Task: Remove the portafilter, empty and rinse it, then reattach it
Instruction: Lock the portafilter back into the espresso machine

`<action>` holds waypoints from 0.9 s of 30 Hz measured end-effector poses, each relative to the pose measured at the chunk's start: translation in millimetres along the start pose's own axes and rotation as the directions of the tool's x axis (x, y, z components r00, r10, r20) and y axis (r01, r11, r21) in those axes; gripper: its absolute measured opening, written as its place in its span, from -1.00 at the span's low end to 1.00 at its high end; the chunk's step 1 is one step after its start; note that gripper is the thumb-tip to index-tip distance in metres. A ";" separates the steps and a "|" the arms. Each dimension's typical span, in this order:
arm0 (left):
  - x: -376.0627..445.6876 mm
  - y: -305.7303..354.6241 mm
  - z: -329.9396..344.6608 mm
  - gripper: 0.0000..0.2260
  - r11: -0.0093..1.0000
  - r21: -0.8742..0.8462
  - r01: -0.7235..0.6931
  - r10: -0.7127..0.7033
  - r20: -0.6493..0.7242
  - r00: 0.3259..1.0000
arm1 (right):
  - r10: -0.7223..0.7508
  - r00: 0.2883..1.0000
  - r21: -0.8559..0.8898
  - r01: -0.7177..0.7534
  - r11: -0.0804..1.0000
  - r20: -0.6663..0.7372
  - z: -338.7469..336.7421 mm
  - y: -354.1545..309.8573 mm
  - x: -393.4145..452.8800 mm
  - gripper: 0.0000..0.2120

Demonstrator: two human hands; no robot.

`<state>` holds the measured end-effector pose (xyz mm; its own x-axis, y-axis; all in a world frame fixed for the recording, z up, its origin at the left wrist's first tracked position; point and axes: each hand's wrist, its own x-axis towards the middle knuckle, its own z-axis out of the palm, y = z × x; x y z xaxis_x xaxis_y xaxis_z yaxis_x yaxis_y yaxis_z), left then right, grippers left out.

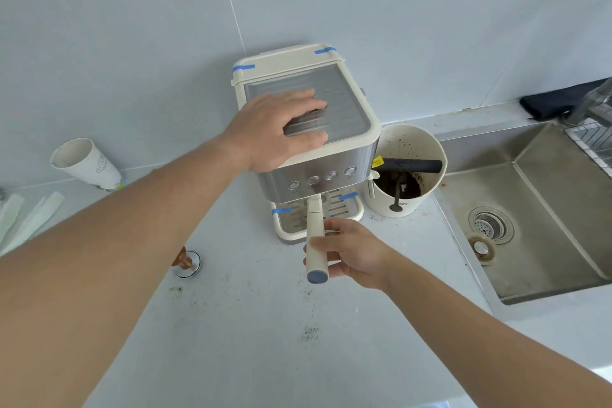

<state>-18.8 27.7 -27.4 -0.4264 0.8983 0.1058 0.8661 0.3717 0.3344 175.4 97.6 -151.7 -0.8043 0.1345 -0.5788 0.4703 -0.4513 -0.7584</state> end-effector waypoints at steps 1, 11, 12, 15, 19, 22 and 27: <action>-0.4 0.2 0.4 -0.45 1.000 -0.013 0.003 -0.003 -0.012 1.000 | -0.008 1.000 0.004 0.008 1.000 -0.001 0.1 0.6 1.0 -0.74; -1.3 1.9 1.2 -0.52 0.998 -0.065 0.027 -0.031 -0.069 0.997 | -0.033 0.999 0.087 0.034 0.996 -0.020 16.5 -2.7 15.2 -0.70; -1.3 2.1 1.0 -0.53 0.997 -0.073 0.034 -0.039 -0.071 0.997 | -0.036 0.999 0.105 0.039 0.994 -0.032 19.6 -4.4 17.3 -0.67; -2.1 2.2 1.1 -0.54 0.996 -0.077 0.039 -0.045 -0.074 0.996 | -0.035 0.997 0.141 0.044 0.989 -0.067 29.8 -2.7 21.7 -0.61; -3.0 2.9 1.1 -0.54 0.995 -0.087 0.046 -0.052 -0.076 0.996 | -0.053 0.994 0.151 0.068 0.986 -0.098 38.3 8.4 23.9 -0.57; -2.3 3.0 0.6 -0.54 0.994 -0.095 0.051 -0.058 -0.078 0.995 | -0.064 0.992 0.128 0.078 0.989 -0.113 34.4 10.3 23.9 -0.58; -2.0 3.2 1.1 -0.54 0.993 -0.099 0.061 -0.069 -0.073 0.995 | -0.059 0.991 0.131 0.075 0.989 -0.117 38.0 7.4 28.2 -0.56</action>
<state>-14.9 27.3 -27.5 -0.5027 0.8513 0.1506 0.8084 0.4011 0.4309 142.4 64.6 -162.3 -0.7829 0.2630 -0.5638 0.3573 -0.5519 -0.7535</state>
